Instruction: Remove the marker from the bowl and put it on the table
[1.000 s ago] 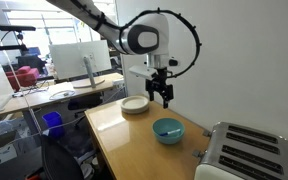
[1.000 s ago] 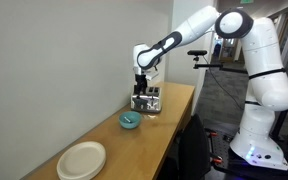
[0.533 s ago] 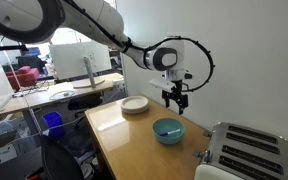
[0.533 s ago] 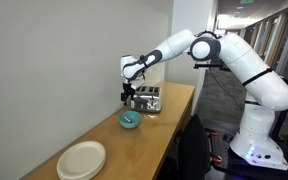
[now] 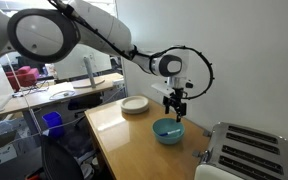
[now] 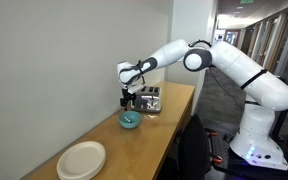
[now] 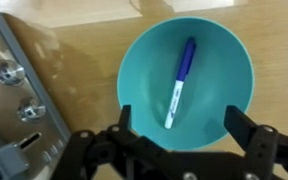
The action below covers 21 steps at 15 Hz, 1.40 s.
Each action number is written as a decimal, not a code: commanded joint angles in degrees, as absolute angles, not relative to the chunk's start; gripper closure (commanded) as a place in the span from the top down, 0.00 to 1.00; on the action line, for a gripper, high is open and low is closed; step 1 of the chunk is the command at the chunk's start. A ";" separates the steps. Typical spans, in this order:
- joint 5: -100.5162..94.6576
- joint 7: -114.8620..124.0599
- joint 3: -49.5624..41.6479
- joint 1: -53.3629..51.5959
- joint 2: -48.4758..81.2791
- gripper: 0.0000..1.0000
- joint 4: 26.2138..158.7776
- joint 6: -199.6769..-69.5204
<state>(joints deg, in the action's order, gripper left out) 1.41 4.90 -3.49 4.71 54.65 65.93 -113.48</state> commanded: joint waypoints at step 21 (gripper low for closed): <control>8.06 9.37 -1.93 6.20 67.61 0.96 55.54 -114.48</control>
